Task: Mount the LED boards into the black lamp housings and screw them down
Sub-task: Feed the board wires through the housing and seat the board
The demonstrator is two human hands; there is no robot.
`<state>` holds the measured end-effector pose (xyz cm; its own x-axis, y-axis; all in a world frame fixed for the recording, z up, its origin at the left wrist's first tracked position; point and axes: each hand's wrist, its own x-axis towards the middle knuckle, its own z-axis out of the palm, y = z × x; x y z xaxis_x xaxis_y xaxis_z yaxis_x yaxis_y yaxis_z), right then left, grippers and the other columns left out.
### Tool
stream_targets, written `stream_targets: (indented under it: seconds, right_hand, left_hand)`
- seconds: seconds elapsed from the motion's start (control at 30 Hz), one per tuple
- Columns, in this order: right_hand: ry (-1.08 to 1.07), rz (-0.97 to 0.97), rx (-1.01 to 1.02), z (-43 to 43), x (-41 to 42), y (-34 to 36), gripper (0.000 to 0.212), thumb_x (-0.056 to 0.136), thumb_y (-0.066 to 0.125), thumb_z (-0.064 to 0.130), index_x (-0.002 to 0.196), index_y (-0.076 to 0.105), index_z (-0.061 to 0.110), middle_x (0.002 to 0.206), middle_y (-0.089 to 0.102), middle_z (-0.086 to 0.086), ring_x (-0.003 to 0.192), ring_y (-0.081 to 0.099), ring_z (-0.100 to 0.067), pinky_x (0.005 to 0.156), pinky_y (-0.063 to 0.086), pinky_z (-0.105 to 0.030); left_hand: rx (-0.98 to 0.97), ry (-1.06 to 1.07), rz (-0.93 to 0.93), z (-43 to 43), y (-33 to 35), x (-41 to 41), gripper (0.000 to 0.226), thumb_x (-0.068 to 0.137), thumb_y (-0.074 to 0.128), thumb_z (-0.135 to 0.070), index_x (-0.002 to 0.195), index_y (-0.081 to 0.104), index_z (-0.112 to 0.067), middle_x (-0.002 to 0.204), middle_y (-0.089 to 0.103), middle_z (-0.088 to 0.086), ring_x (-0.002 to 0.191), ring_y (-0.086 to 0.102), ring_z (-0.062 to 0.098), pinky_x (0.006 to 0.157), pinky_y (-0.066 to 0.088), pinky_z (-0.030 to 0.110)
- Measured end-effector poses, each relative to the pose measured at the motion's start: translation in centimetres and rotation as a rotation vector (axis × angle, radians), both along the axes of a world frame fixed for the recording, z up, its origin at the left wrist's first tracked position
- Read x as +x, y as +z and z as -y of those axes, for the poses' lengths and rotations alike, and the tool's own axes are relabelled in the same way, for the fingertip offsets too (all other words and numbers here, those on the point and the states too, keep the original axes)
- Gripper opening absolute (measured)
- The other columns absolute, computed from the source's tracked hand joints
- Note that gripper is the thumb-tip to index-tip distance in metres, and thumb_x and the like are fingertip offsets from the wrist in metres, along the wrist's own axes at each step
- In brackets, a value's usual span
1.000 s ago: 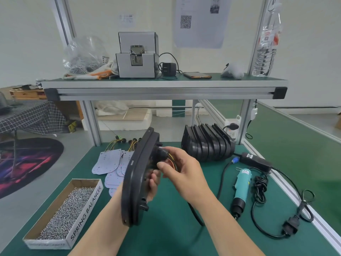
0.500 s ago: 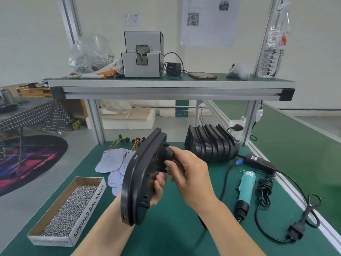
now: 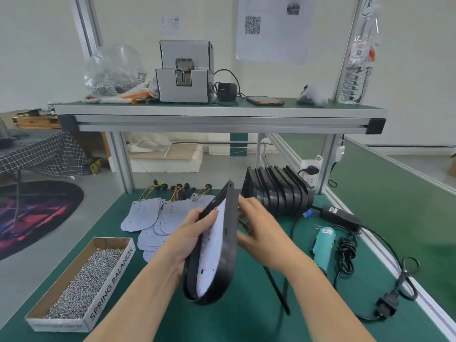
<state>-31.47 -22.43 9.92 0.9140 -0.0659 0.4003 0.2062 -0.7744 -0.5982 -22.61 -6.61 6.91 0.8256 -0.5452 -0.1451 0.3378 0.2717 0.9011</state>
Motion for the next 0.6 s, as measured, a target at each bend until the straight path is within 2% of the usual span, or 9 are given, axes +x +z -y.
stream_targets:
  seconds: [0.03,0.1,0.13,0.17,0.23,0.3,0.4,0.5,0.6]
  right_hand:
    - [-0.1,0.06,0.115,0.4,-0.2,0.0,0.043,0.092,0.069,0.017,0.133,0.059,0.026,0.103,0.057,0.0,0.092,0.054,-0.015,0.087,0.046,-0.026]
    - [-0.239,0.16,0.596,1.0,-0.8,0.1,0.024,0.089,0.069,0.026,0.112,0.072,0.029,0.083,0.065,0.002,0.073,0.056,-0.015,0.066,0.046,-0.021]
    - [-0.195,0.064,0.845,1.1,-1.0,0.2,0.025,0.085,0.066,0.04,0.103,0.075,0.025,0.073,0.067,0.001,0.063,0.056,-0.015,0.055,0.045,-0.021]
    - [-0.077,-0.094,1.001,0.9,-1.0,0.2,0.041,0.081,0.063,0.054,0.103,0.074,0.022,0.071,0.069,-0.001,0.059,0.058,-0.015,0.051,0.046,-0.022]
    - [0.086,-0.332,0.994,0.1,-0.8,-0.4,0.053,0.08,0.064,0.065,0.107,0.073,0.021,0.089,0.077,0.001,0.077,0.07,-0.013,0.067,0.055,-0.023]
    - [0.115,-0.295,0.984,-0.7,-0.1,-1.0,0.034,0.089,0.074,0.043,0.111,0.073,0.017,0.107,0.077,-0.002,0.102,0.073,-0.02,0.088,0.057,-0.03]
    - [0.014,-0.137,1.054,-0.8,0.8,-1.9,0.014,0.09,0.073,0.008,0.104,0.074,0.006,0.104,0.078,-0.011,0.102,0.073,-0.03,0.086,0.06,-0.036]
    - [0.066,-0.085,1.096,-0.8,1.1,-2.8,0.02,0.092,0.068,0.002,0.111,0.072,0.0,0.108,0.076,-0.015,0.1,0.073,-0.03,0.084,0.059,-0.034]
    - [0.093,-0.075,1.151,-0.8,1.5,-3.6,0.024,0.093,0.065,0.001,0.116,0.069,-0.005,0.111,0.074,-0.02,0.104,0.072,-0.036,0.084,0.06,-0.038]
  left_hand:
    - [-0.016,0.061,0.077,-0.1,0.0,0.2,0.037,0.075,0.079,-0.034,0.101,0.06,-0.015,0.081,0.066,0.01,0.061,0.064,0.022,0.054,0.055,0.032]
    - [0.004,0.21,0.206,-0.4,0.1,0.5,0.044,0.071,0.08,-0.037,0.103,0.057,-0.017,0.084,0.066,0.004,0.067,0.064,0.017,0.057,0.056,0.033]
    - [0.02,0.269,0.271,-0.6,0.0,0.8,0.046,0.071,0.08,-0.037,0.105,0.055,-0.018,0.082,0.066,-0.001,0.066,0.064,0.013,0.056,0.055,0.029]
    - [0.056,0.305,0.346,-0.8,-0.1,1.0,0.044,0.074,0.08,-0.037,0.106,0.054,-0.02,0.08,0.067,-0.005,0.066,0.063,0.01,0.056,0.055,0.025]
    - [0.162,0.313,0.543,-0.8,-0.3,0.7,0.034,0.081,0.079,-0.036,0.103,0.055,-0.03,0.083,0.068,-0.01,0.071,0.064,0.007,0.06,0.054,0.02]
    - [0.25,0.266,0.738,-0.5,-0.6,0.3,0.028,0.087,0.077,-0.03,0.101,0.053,-0.038,0.087,0.067,-0.013,0.074,0.063,0.002,0.064,0.051,0.015]
    - [0.321,0.23,0.905,-0.2,-0.3,-0.1,0.033,0.09,0.071,-0.023,0.098,0.05,-0.047,0.091,0.066,-0.022,0.077,0.062,-0.005,0.064,0.046,0.006]
    - [0.399,0.234,0.957,-0.2,0.1,0.2,0.027,0.086,0.065,-0.034,0.101,0.047,-0.047,0.091,0.063,-0.025,0.078,0.061,-0.002,0.064,0.045,0.008]
    - [0.428,0.277,1.007,-0.1,-0.3,0.4,0.032,0.088,0.067,-0.028,0.101,0.045,-0.048,0.092,0.062,-0.027,0.077,0.059,0.0,0.063,0.045,0.009]
